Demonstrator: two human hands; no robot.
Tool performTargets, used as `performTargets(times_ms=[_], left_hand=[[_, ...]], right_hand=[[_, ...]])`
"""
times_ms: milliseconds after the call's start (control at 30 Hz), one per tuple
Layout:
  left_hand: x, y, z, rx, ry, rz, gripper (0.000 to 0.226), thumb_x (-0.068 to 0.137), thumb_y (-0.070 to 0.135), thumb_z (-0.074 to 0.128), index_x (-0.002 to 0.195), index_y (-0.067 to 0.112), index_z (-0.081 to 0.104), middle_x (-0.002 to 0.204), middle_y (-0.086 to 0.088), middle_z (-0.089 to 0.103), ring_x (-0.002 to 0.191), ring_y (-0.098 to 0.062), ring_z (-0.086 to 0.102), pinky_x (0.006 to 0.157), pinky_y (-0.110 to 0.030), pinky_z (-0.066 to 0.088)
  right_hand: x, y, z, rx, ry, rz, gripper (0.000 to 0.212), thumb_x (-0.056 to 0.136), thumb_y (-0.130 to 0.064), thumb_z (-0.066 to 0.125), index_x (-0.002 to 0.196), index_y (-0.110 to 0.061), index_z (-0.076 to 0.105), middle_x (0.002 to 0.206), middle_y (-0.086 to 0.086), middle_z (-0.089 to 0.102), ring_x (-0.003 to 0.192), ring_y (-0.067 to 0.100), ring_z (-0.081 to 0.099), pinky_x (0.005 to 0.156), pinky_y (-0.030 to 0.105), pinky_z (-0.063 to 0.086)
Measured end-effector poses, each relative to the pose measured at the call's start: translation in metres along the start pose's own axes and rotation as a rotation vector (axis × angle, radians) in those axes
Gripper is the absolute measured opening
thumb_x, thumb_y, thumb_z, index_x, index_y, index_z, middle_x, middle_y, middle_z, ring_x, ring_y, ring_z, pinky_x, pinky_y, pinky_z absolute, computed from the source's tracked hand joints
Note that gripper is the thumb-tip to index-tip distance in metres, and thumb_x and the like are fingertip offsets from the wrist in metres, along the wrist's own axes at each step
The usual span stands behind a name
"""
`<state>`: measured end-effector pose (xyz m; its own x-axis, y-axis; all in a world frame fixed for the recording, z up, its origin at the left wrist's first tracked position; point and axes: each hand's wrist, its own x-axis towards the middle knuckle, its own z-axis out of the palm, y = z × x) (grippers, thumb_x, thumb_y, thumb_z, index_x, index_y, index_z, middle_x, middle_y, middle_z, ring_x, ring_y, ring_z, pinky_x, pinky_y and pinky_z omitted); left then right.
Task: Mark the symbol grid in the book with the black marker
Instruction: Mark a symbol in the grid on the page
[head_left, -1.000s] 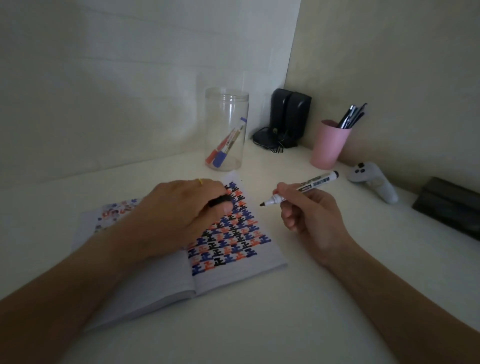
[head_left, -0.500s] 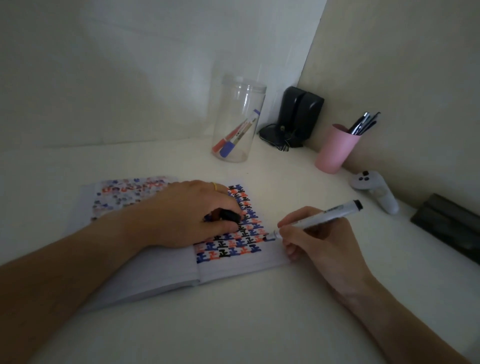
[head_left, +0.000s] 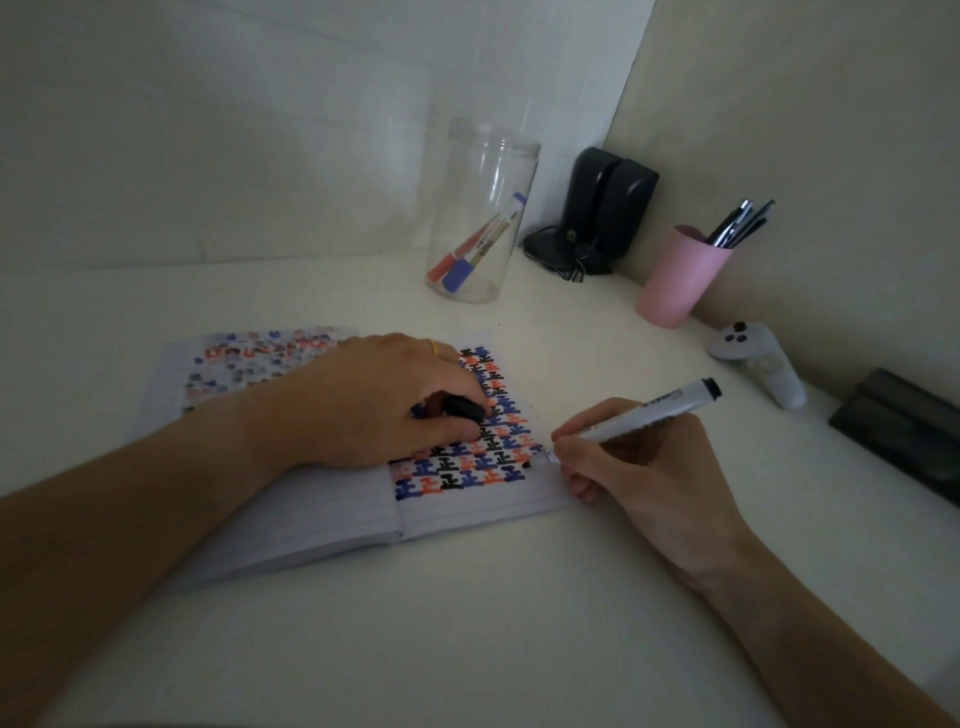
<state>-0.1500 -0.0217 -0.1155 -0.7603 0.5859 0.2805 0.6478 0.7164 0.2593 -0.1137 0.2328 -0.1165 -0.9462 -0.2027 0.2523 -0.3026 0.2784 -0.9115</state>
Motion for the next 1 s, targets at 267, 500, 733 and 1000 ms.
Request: performTargets(times_ms=[267,500,733,1000], left_hand=[[0.0000,-0.0004,0.0000,-0.004,-0.006,0.004,0.037,0.090,0.064,0.046,0.118,0.045,0.060,0.107,0.019,0.062,0.092,-0.002,0.060,0.082,-0.033,0.052],[0.0000,0.0004,-0.0008,-0.004,-0.013,0.003,0.035,0.091,0.061,0.049,0.119,0.043,0.061,0.107,0.019,0.063,0.091,-0.002,0.059,0.082,-0.031,0.052],[0.0006,0.0001,-0.0012,0.006,-0.013,0.008,0.034,0.092,0.061,0.048,0.118,0.044,0.061,0.107,0.019,0.062,0.092,-0.001,0.059,0.082,-0.031,0.052],[-0.0008,-0.0003,-0.0008,0.001,-0.011,0.004,0.033,0.092,0.061,0.049,0.119,0.045,0.060,0.107,0.020,0.062,0.092,0.000,0.059,0.082,-0.033,0.052]], right_hand=[[0.0015,0.0033,-0.0011,-0.007,0.045,0.018,0.010,0.083,0.004,0.074,0.076,-0.003,0.076,0.059,0.008,0.069,0.052,0.020,0.063,0.052,0.026,0.053],[0.0005,0.0013,-0.0015,-0.026,0.016,0.005,0.009,0.082,0.004,0.075,0.076,-0.003,0.076,0.061,0.010,0.071,0.053,0.021,0.065,0.052,0.026,0.055],[0.0000,0.0006,-0.0027,-0.009,0.024,0.008,0.012,0.082,0.005,0.074,0.074,-0.004,0.075,0.058,0.006,0.069,0.051,0.018,0.063,0.051,0.025,0.054],[0.0003,0.0011,-0.0028,-0.003,0.032,0.004,0.013,0.082,0.006,0.074,0.074,-0.004,0.075,0.057,0.005,0.069,0.050,0.017,0.063,0.051,0.025,0.053]])
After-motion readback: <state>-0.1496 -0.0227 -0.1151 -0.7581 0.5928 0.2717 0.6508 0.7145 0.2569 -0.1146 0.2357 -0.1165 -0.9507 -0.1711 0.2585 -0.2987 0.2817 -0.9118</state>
